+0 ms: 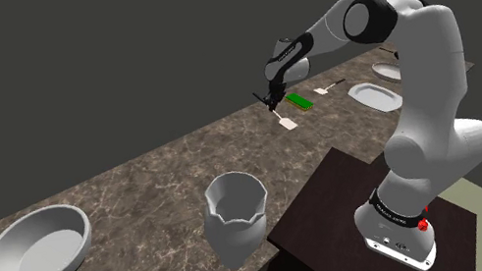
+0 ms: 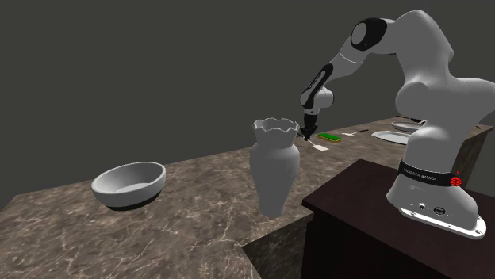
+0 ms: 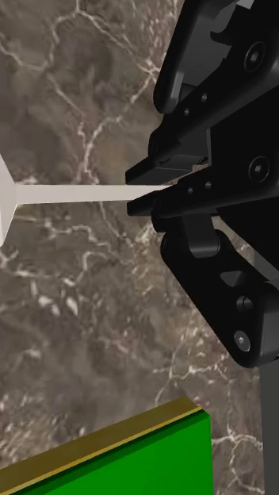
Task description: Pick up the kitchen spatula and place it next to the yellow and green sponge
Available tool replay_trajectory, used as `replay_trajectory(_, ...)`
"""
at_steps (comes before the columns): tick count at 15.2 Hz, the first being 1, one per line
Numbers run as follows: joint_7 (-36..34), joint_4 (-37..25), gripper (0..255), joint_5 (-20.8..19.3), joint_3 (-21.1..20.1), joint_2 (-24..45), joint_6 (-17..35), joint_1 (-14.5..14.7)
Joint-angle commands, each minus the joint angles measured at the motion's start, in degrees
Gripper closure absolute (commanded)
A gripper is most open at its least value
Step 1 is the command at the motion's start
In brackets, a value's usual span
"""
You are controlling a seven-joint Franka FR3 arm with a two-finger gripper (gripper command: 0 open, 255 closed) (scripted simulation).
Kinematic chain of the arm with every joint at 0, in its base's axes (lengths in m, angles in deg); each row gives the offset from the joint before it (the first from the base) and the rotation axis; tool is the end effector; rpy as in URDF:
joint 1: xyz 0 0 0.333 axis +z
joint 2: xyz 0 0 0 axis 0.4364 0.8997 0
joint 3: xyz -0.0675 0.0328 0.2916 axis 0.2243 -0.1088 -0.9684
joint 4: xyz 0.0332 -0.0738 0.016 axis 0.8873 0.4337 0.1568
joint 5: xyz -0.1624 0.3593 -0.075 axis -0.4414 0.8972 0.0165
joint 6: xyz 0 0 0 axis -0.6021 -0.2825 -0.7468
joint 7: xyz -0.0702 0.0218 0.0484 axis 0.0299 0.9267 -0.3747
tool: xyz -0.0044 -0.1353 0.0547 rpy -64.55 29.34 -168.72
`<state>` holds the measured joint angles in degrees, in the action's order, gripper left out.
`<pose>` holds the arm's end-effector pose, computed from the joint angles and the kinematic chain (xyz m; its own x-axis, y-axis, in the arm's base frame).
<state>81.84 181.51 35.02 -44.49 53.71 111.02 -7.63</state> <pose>0.5773 -0.3080 0.1113 0.9748 -0.2117 0.0704 -0.2123 -0.9772 0.0008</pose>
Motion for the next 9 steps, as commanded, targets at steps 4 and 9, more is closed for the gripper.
replay_trajectory(4,-0.02,0.22,0,0.0,0.01,0.06,0.04,0.01)
replay_trajectory(9,0.08,0.66,0,0.15,-0.16,-1.56,-1.14,-0.14)
